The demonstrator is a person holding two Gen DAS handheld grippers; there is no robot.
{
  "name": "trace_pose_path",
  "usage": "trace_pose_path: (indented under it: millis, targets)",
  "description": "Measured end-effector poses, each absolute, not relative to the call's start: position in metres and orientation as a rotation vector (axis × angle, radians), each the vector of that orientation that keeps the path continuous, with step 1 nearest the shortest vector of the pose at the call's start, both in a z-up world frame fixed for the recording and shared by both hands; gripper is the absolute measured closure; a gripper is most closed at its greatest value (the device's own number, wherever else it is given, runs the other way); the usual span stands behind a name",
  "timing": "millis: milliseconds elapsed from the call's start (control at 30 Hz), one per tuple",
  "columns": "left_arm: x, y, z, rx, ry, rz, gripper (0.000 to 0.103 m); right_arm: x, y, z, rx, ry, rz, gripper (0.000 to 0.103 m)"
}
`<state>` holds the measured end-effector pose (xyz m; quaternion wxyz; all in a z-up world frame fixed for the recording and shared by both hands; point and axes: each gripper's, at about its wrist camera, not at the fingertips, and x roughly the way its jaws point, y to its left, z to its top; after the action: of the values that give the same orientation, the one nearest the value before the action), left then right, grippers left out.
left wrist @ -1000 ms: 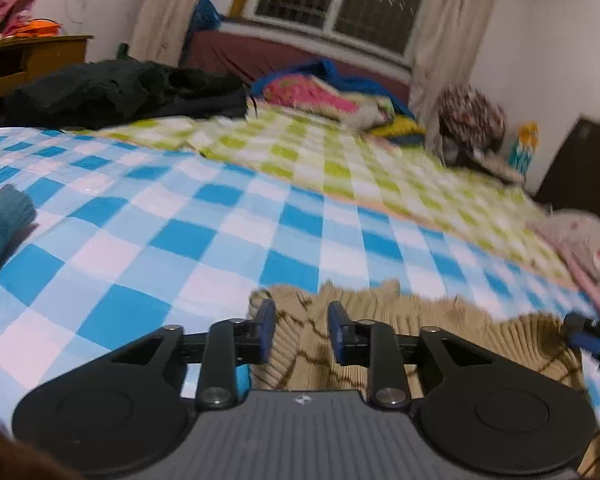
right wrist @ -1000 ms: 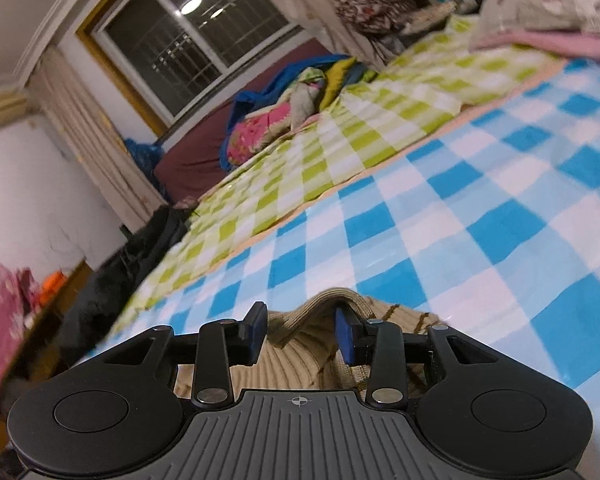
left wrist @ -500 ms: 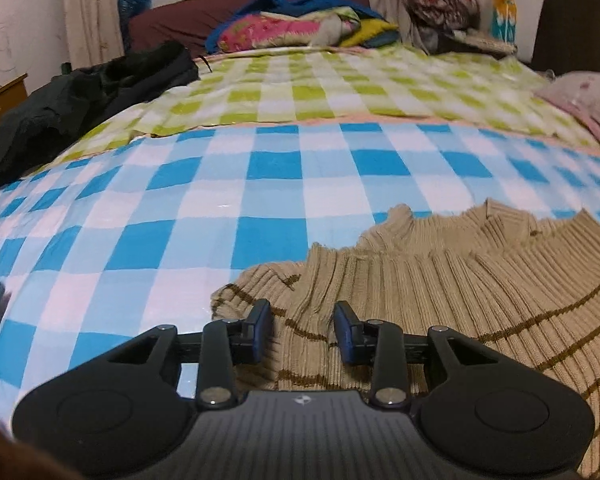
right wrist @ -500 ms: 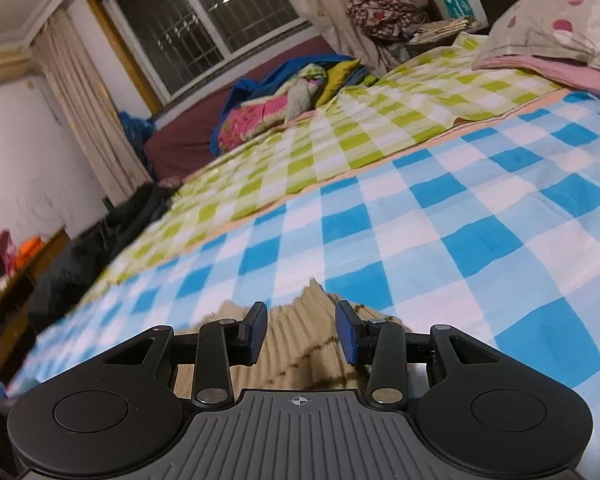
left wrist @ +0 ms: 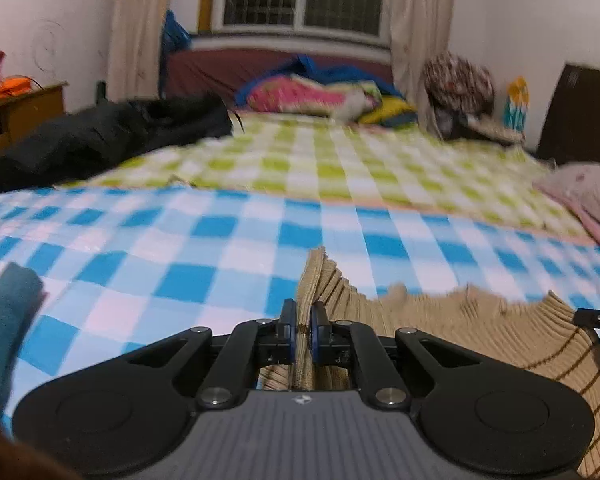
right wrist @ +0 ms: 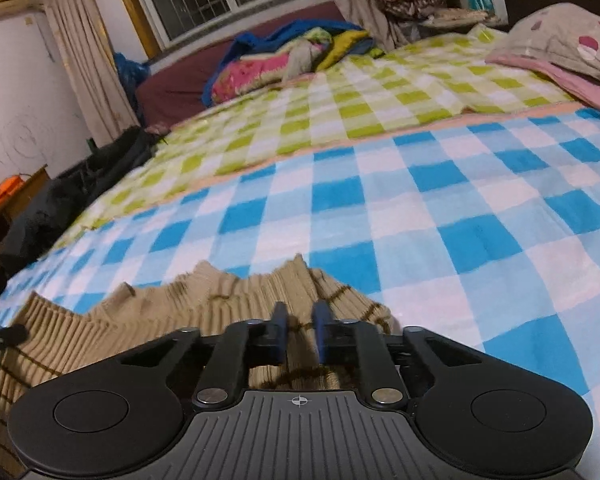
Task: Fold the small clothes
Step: 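Lower the hem onto the sweater and open both grippers, then smooth the folded sweater flat with both grippers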
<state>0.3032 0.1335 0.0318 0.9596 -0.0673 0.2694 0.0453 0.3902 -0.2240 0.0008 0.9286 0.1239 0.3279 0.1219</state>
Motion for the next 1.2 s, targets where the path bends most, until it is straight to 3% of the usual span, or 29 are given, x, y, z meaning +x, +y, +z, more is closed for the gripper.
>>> trace_pose_path:
  millis: [133,333,567,633,933,1200]
  targets:
    - [0.31,0.142,0.017,-0.161,0.56,0.138,0.089,0.391,-0.219,0.006,0.226,0.62,0.218,0.101]
    - [0.317,0.146,-0.024,-0.148,0.619,0.201,0.088,0.409,-0.222,-0.025,0.154,0.69,0.108,0.103]
    - [0.315,0.142,-0.017,-0.145,0.611,0.193,0.087,0.405,-0.227,-0.026,0.166,0.691,0.1,0.103]
    - [0.311,0.143,-0.012,-0.172,0.601,0.185,0.087,0.401,-0.229,-0.02,0.176,0.674,0.095,0.098]
    - [0.281,0.139,0.012,-0.216,0.536,0.122,0.077,0.368,-0.222,0.013,0.141,0.591,0.171,0.094]
    - [0.256,0.123,-0.009,-0.105,0.583,0.11,0.072,0.373,-0.22,-0.012,0.107,0.683,0.169,0.092]
